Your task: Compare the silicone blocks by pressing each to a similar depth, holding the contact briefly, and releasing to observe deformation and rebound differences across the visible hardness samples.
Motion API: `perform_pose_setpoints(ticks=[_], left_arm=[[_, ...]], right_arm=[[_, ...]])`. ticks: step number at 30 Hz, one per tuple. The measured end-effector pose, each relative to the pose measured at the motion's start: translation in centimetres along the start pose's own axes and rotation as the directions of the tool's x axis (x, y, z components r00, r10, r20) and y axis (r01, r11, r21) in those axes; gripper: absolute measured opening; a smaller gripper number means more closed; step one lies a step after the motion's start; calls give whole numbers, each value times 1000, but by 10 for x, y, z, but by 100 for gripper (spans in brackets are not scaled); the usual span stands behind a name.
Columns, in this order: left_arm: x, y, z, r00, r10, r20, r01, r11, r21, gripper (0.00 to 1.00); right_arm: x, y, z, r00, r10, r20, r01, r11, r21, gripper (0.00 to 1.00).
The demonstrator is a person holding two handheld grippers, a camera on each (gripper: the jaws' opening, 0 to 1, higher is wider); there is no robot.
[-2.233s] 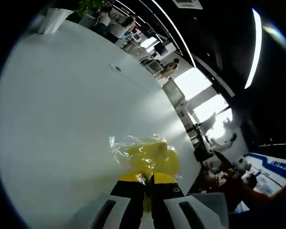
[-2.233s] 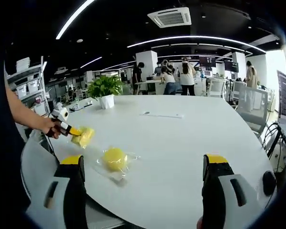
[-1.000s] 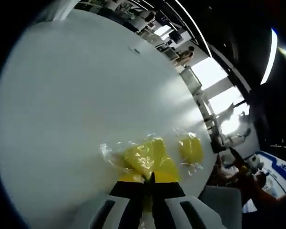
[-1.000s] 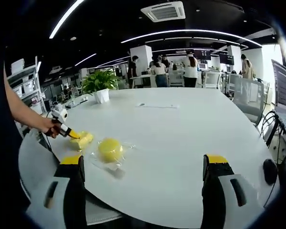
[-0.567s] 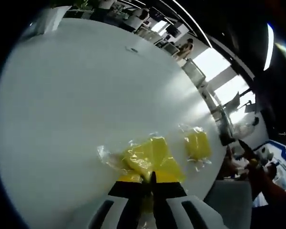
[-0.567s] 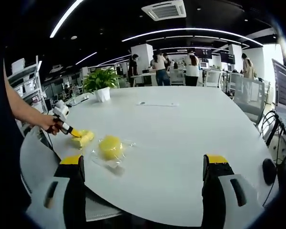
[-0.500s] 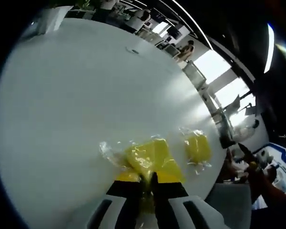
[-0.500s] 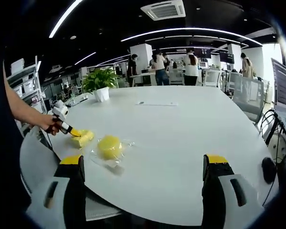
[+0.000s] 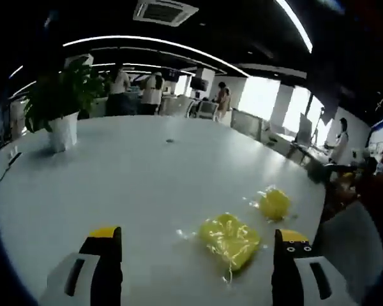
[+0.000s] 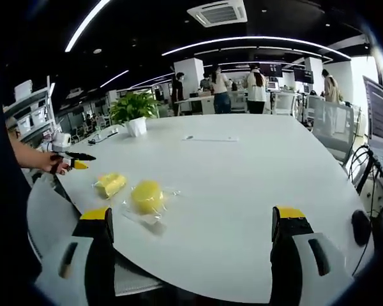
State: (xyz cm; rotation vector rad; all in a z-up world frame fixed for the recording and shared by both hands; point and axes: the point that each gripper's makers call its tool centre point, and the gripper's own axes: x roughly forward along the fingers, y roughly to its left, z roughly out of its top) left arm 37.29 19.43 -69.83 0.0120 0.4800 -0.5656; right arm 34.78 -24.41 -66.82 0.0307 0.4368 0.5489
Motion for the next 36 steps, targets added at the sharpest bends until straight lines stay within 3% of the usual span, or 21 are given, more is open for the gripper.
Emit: perform_pose_setpoints(ticks=[5, 9, 13, 18, 20, 24, 25, 28, 30, 33, 36], left_arm=[[-36, 3, 5, 1000, -8, 1, 8, 998, 61, 100], [-59, 3, 3, 1000, -9, 19, 8, 998, 62, 100], [-72, 4, -16, 999, 16, 28, -15, 1000, -11, 100], [-86, -2, -25, 997, 55, 52, -52, 997, -48, 100], [-85, -4, -25, 997, 59, 43, -57, 997, -56, 100], [-72, -17, -11, 998, 44, 49, -40, 997, -71, 100], [-64, -25, -4, 998, 12, 60, -7, 996, -89, 100], [-43, -46, -5, 998, -58, -20, 55, 990, -128, 100], [-28, -63, 6, 993, -112, -24, 106, 980, -166, 100], [-11, -76, 23, 993, -116, -15, 112, 977, -179, 100], [10, -105, 49, 980, -195, 29, 195, 939, -283, 100]], right_arm=[[2, 6, 3, 1000, 15, 4, -15, 1000, -17, 97], [3, 2, 9, 1000, 5, 19, -5, 1000, -14, 97], [5, 7, 11, 1000, 23, 15, -23, 999, -33, 97], [4, 9, 7, 999, 40, 6, -39, 998, -41, 97], [2, 8, 5, 999, 39, 7, -39, 999, -38, 97], [-4, 4, 6, 999, 38, 6, -38, 999, -4, 97], [-4, 3, 7, 999, 45, 8, -44, 999, -15, 97], [-3, -1, 7, 999, 45, 11, -45, 999, -25, 97], [-2, -4, 7, 999, 51, 20, -51, 999, -19, 97], [0, -3, 0, 997, 77, -4, -77, 997, -6, 97], [-3, -4, 2, 996, 89, 0, -89, 996, -13, 97]])
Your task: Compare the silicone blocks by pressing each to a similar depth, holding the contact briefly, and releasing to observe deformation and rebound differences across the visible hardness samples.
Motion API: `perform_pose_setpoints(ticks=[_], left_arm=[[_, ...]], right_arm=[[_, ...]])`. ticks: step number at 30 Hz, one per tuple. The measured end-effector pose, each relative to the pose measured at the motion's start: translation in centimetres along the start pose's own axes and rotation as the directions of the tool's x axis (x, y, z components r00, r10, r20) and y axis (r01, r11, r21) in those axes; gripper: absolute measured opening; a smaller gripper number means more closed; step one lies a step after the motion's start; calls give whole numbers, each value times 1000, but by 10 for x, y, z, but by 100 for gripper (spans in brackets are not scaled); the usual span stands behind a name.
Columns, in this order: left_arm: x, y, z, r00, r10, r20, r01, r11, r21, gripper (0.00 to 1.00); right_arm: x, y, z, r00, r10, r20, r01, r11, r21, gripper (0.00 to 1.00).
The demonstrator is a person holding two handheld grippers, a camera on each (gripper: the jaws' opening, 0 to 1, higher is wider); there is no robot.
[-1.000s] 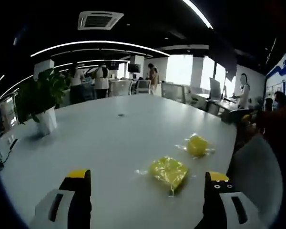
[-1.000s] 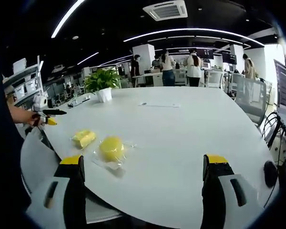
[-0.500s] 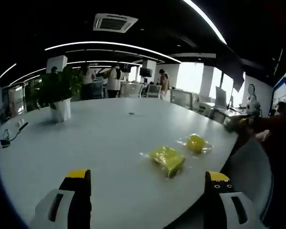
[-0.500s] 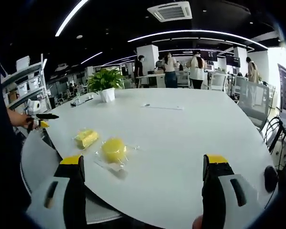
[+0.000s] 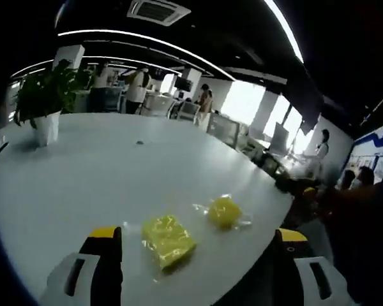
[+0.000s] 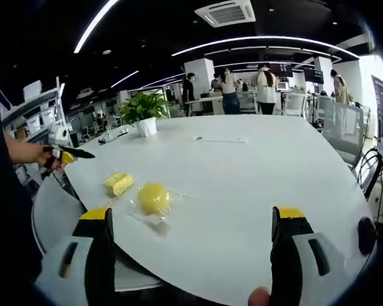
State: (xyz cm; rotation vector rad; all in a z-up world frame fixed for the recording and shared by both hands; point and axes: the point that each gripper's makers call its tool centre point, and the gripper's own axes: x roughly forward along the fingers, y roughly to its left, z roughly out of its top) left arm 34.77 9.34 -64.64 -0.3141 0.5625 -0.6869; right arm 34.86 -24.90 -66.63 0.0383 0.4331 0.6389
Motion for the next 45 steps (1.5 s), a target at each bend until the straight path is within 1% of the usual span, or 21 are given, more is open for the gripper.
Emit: perform_pose_setpoints(ticks=[2, 4, 6, 8, 11, 12, 14, 18, 19, 20, 23, 25, 29, 31, 32, 36, 38, 40, 41, 42, 45], left_arm=[[13, -3, 1, 1000, -2, -21, 2, 1000, -11, 100], [31, -9, 0, 998, -18, -62, 14, 998, -66, 100], [43, -12, 1, 997, -13, -78, 6, 996, -93, 100], [56, -19, 9, 997, -38, -65, 31, 995, -99, 100], [74, -23, 9, 995, -39, -96, 28, 993, -112, 100], [80, -17, 8, 993, -37, -114, 25, 994, -106, 100], [91, -17, 6, 991, -44, -130, 30, 993, -114, 100], [104, -15, -2, 987, -58, -148, 19, 968, -251, 100], [108, -16, -1, 989, -68, -135, 23, 951, -307, 100], [113, -12, -3, 989, -74, -130, 28, 945, -325, 100], [122, -6, -9, 987, -62, -151, 13, 953, -302, 100], [129, -5, -19, 981, -55, -187, -2, 957, -291, 100], [143, -3, -36, 969, -58, -241, -25, 944, -328, 100], [152, 1, -49, 958, -38, -283, -66, 935, -349, 100], [158, 4, -50, 961, -40, -272, -58, 938, -343, 100], [169, 9, -60, 955, -13, -297, -95, 933, -346, 88], [173, 11, -68, 946, -13, -324, -115, 921, -373, 86], [175, 13, -71, 944, -9, -329, -120, 921, -371, 83], [176, 15, -69, 947, -4, -320, -119, 924, -363, 78], [176, 15, -70, 944, -6, -330, -129, 913, -387, 75], [184, 10, -70, 946, -27, -324, -117, 902, -415, 69]], right_arm=[[-2, -4, 0, 1000, 3, -3, -3, 1000, 11, 97], [-4, -6, 0, 1000, 4, -1, -4, 1000, 15, 97], [-5, -7, -3, 1000, 12, -13, -12, 1000, 5, 97], [-7, -12, -3, 1000, 11, -13, -11, 1000, 4, 97], [-10, -17, -1, 1000, 8, -11, -8, 1000, 4, 97], [-11, -18, -1, 1000, 10, -9, -10, 1000, 1, 97], [-11, -21, -2, 1000, 14, -11, -14, 1000, 1, 97], [-10, -23, -7, 999, 31, -20, -31, 1000, 0, 97], [-10, -22, -7, 999, 35, -20, -35, 999, -2, 97], [-9, -22, -6, 999, 41, -15, -41, 999, -5, 97], [-6, -22, -7, 998, 61, -5, -61, 998, -24, 97], [-3, -24, -11, 997, 71, -3, -71, 997, -34, 97], [-3, -24, -13, 997, 80, -1, -80, 997, -21, 97], [-3, -25, -16, 996, 88, -3, -88, 996, -23, 97], [-3, -26, -17, 996, 88, -2, -88, 996, -24, 97], [-6, -31, -15, 996, 87, -1, -87, 996, -11, 97], [-6, -32, -15, 996, 95, -2, -95, 995, -14, 97], [-5, -32, -13, 995, 100, -1, -100, 995, -17, 97], [-5, -33, -13, 995, 105, 1, -105, 994, -14, 97], [-5, -34, -13, 994, 106, 3, -106, 994, -10, 97], [0, -35, -17, 993, 115, -3, -115, 993, 4, 97]])
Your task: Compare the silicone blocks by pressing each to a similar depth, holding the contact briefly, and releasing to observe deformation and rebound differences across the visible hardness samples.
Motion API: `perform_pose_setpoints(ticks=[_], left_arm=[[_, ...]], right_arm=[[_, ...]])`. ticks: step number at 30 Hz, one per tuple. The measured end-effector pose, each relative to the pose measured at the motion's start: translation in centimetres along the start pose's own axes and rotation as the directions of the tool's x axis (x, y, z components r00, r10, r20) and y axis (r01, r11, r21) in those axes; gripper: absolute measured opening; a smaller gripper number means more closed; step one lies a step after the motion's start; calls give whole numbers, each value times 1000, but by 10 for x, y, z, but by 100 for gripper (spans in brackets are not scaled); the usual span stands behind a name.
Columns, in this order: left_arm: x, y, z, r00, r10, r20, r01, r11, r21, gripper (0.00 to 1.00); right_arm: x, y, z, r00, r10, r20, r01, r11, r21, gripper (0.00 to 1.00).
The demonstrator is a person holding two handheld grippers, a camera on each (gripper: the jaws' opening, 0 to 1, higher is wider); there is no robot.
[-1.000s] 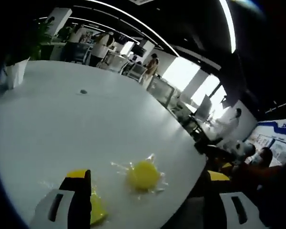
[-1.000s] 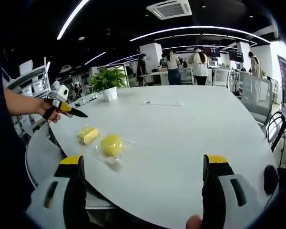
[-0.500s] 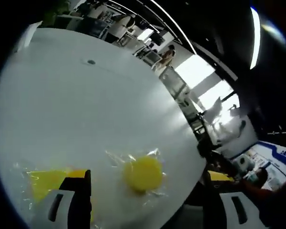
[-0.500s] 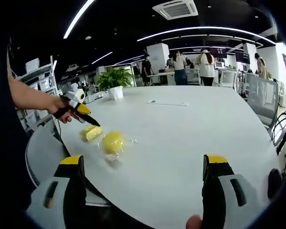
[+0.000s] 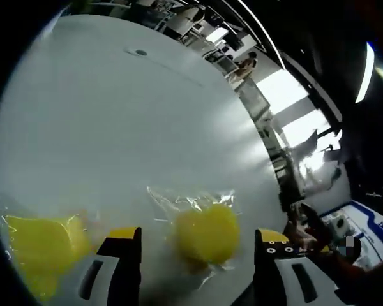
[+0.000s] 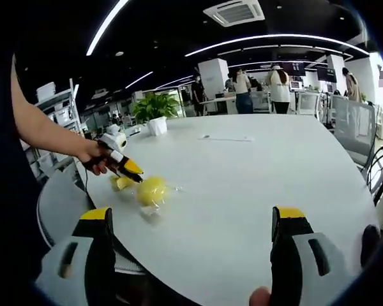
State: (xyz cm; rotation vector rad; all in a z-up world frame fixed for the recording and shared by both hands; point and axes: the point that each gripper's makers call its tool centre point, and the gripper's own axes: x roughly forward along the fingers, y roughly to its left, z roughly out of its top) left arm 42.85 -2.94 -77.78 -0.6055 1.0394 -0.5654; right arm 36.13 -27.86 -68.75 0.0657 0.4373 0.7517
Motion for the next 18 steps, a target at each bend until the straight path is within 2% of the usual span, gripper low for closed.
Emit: perform_pose_setpoints(ticks=[3, 5, 8, 11, 13, 15, 16, 18], left_arm=[[6, -6, -6, 1000, -7, -19, 7, 1000, 26, 62], [8, -2, -7, 1000, 10, -24, -9, 998, 56, 55], [7, 2, -8, 999, 17, -30, -15, 998, 62, 50], [6, 1, -9, 999, 17, -38, -14, 998, 69, 50], [7, -2, -12, 998, 15, -57, -9, 995, 103, 50], [8, 3, -13, 997, 56, -58, -49, 992, 120, 47], [9, 7, -11, 994, 103, -27, -99, 988, 122, 46], [9, 7, -13, 990, 140, -16, -135, 974, 180, 43]], right_arm=[[1, 1, -1, 1000, -4, -6, 4, 1000, 8, 97], [3, 2, -1, 1000, -12, -5, 12, 1000, 18, 97], [5, 5, -1, 1000, -23, -7, 23, 999, 22, 97], [4, 7, -2, 998, -53, -18, 54, 998, 14, 97], [1, 8, 3, 996, -82, -17, 82, 997, -6, 97], [-3, 8, 3, 994, -109, -16, 109, 994, -14, 97], [-4, 7, 1, 992, -122, -17, 121, 993, -10, 97], [-6, 6, 3, 989, -147, 0, 147, 989, 17, 97]])
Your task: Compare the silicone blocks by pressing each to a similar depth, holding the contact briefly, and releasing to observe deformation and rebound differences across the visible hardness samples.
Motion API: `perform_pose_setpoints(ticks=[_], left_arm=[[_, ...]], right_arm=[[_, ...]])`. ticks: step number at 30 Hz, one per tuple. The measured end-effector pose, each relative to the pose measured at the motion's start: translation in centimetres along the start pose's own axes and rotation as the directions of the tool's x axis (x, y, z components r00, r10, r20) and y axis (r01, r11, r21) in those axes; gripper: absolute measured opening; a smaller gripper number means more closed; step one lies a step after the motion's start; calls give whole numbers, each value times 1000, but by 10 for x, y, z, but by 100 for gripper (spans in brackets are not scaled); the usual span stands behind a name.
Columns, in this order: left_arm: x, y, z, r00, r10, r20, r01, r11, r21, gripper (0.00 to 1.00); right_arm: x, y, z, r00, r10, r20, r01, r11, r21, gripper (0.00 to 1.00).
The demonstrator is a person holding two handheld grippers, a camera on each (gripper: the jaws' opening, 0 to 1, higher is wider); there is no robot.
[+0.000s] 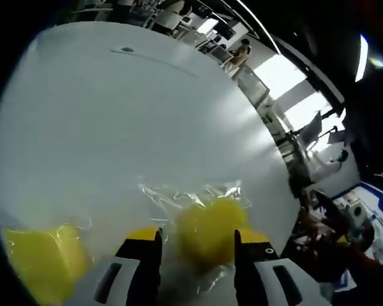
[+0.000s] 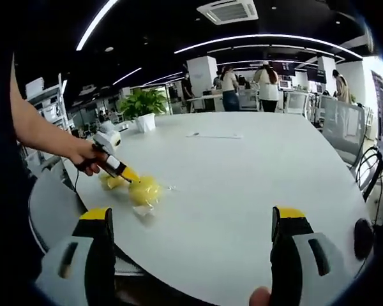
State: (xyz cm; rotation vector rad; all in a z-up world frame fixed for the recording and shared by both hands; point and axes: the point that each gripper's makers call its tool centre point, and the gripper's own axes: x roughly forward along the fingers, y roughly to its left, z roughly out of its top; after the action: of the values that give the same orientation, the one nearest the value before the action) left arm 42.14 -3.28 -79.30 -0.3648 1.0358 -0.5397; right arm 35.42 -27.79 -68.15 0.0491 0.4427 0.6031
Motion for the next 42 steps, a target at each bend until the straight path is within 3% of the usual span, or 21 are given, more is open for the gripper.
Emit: perform_pose_setpoints(ticks=[4, 11, 15, 18, 24, 33, 36, 40, 42], left_arm=[[1, -7, 1, 1000, 5, 22, -5, 1000, -12, 43], [4, -3, 1, 1000, -20, -11, 19, 998, -53, 33], [10, -15, -9, 995, -101, -22, 96, 980, -172, 23], [13, -17, -10, 996, -87, -5, 86, 986, -146, 19], [10, -19, -6, 991, -133, -4, 130, 976, -176, 9], [9, -22, -4, 992, -126, -8, 124, 982, -142, 3], [5, -27, 3, 989, -144, 37, 144, 989, -16, 2], [-4, -26, 7, 986, -150, 71, 147, 988, 39, 1], [-8, -29, 14, 977, -183, 111, 172, 980, 105, 1]], right_arm=[[2, 5, -2, 1000, -6, -10, 6, 1000, -14, 97], [1, 8, 3, 1000, -22, 2, 22, 1000, -16, 97], [1, 0, 0, 1000, -29, -6, 29, 999, -25, 97], [1, -7, 2, 999, -38, -2, 38, 999, -8, 97], [8, -9, 4, 1000, -27, -5, 27, 1000, -15, 97], [13, -3, 7, 1000, -5, -7, 5, 1000, -21, 97], [12, -5, 6, 1000, -5, -7, 5, 1000, -17, 97], [10, -5, 2, 1000, -5, -15, 5, 1000, -8, 97], [9, -4, 0, 1000, -3, -21, 3, 1000, -8, 97]])
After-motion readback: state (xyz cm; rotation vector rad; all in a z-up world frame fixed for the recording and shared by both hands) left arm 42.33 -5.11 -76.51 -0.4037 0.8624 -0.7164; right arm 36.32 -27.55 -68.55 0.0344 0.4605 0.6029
